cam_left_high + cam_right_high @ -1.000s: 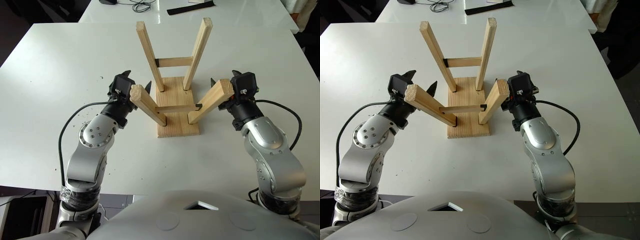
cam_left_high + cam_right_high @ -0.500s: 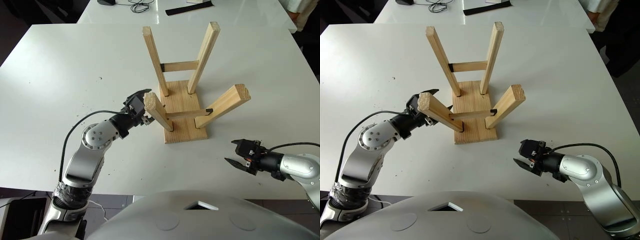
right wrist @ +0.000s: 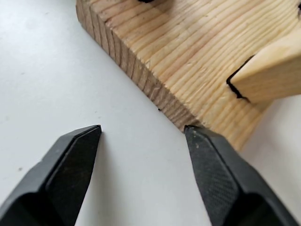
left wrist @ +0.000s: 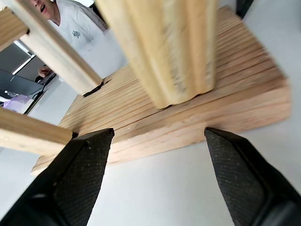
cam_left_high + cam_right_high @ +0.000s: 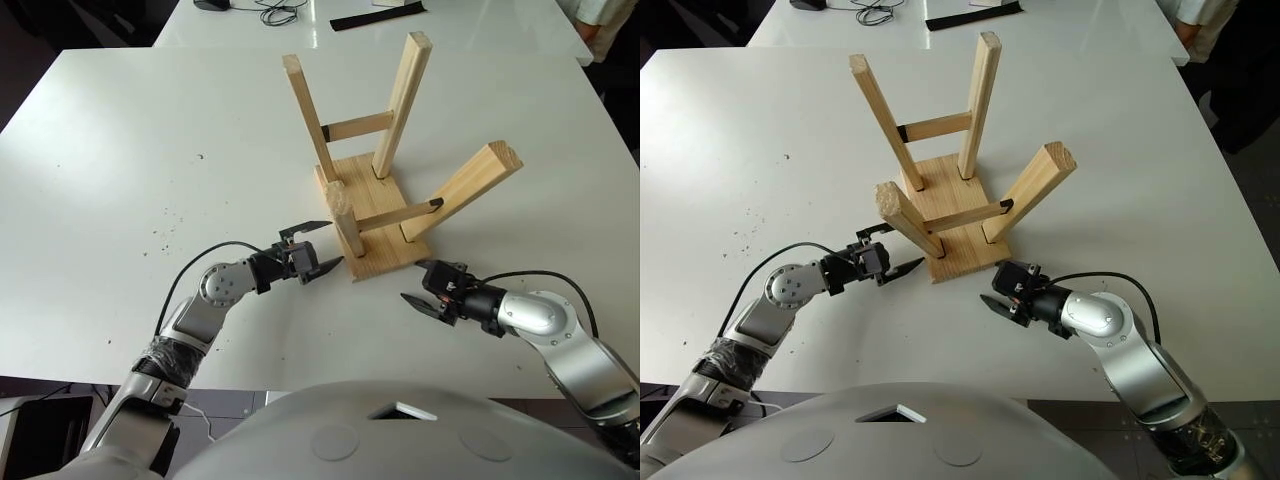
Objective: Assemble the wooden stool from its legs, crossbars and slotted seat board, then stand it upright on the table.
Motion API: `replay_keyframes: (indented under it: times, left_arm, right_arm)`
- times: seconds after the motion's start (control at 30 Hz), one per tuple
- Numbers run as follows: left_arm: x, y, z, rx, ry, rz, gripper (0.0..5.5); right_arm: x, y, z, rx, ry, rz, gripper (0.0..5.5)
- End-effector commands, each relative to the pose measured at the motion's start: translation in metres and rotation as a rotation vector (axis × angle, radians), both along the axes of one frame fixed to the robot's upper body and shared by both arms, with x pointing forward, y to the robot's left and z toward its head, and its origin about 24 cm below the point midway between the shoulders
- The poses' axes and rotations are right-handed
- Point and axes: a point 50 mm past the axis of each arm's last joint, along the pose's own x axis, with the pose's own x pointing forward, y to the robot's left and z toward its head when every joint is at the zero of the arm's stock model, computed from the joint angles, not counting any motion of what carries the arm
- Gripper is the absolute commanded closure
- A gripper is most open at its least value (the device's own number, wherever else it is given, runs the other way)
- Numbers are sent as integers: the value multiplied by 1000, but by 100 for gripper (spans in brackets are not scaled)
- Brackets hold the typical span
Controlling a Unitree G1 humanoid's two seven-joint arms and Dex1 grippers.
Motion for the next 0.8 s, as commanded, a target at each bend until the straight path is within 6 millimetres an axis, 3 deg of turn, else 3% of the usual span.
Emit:
replay_keyframes:
  times: [0.03, 0.13, 0.27, 0.4, 0.47, 0.53, 0.6, 0.7, 0.8]
  left_arm:
    - [-8, -13, 13, -34, -10, -79, 190]
    - [-1, -7, 20, -47, 2, -47, 190]
    - [34, 35, 25, -37, 25, 178, 190]
    - [66, 74, 28, -37, 16, 402, 190]
    - [72, 79, 25, -30, 3, 446, 190]
    - [73, 69, 25, -59, -2, 424, 190]
    - [70, 46, 28, -120, 6, 350, 190]
    - [62, 16, 36, -190, 20, 232, 190]
    - [62, -2, 48, -250, 8, 184, 190]
  right_arm:
    - [25, -12, -6, -46, -74, -139, 222]
    - [37, -26, -6, -86, -121, -201, 222]
    - [37, -39, -4, -130, -144, -237, 222]
    - [33, -23, 11, -37, -170, -216, 222]
    - [31, -6, 21, 37, -178, -170, 222]
    - [29, 6, 27, 74, -176, -130, 222]
    - [27, 11, 30, 84, -167, -107, 222]
    - [29, 10, 27, 61, -157, -97, 222]
    - [30, 6, 19, 27, -133, -107, 222]
